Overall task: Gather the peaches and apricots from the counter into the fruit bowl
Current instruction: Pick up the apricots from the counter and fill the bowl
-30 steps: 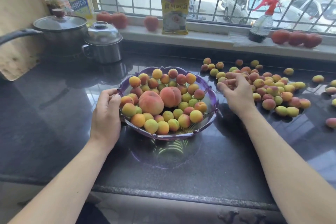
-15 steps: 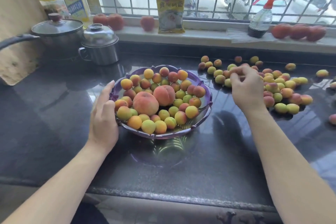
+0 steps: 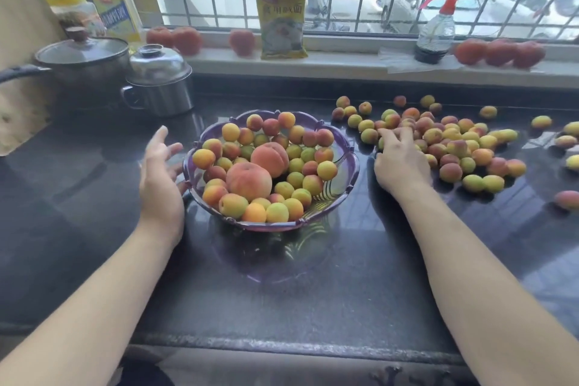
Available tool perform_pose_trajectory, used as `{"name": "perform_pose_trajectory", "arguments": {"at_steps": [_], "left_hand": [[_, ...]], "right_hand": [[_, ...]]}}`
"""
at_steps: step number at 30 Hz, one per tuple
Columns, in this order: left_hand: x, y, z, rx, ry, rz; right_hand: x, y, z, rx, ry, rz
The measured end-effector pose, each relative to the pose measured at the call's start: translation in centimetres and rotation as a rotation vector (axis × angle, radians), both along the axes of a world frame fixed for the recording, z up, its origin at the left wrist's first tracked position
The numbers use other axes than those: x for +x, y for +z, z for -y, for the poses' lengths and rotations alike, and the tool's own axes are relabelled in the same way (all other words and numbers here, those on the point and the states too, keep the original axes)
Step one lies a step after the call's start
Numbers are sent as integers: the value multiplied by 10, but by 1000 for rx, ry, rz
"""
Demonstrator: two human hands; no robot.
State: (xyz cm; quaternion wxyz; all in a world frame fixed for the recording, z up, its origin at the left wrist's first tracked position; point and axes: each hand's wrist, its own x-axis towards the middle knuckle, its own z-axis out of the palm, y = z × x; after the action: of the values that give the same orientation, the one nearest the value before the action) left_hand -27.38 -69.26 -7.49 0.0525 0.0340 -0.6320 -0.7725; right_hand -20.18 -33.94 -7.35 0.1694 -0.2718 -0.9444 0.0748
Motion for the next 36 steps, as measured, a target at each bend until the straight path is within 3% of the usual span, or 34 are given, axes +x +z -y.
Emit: {"name": "perform_pose_trajectory", "arguments": {"at_steps": [3,6,11,18,21,24,27,31,33,36], "left_hand": [[-12,-11,1,38,-122,69],[-2,-12,-5,-81,-139,-63],[3,-9,-9,-81,-174,-151],[14,-13,-8,-263,-178,-307],[10,-14,-5,-275,-73,-355],[5,-14,-2,-254,56,-350],[5,-14,-4,-276,63,-361],[1,-13,-3,-226,-18,-261],[-3,-13,-3,-190,-83,-204],[-1,-13,-4,-146,-122,-176]], "right_hand": [[-4,-3,-3,-6,-71,-40],[-6,-4,-2,20,-91,-55],[-1,-1,-3,15,-43,-147],[6,12,-12,-83,-42,100],[16,27,-5,-254,69,-177],[32,54,23,-499,348,-448],[37,69,52,-411,556,-230],[24,82,79,101,475,226],[19,84,84,210,451,258],[29,80,80,-76,468,3]]}}
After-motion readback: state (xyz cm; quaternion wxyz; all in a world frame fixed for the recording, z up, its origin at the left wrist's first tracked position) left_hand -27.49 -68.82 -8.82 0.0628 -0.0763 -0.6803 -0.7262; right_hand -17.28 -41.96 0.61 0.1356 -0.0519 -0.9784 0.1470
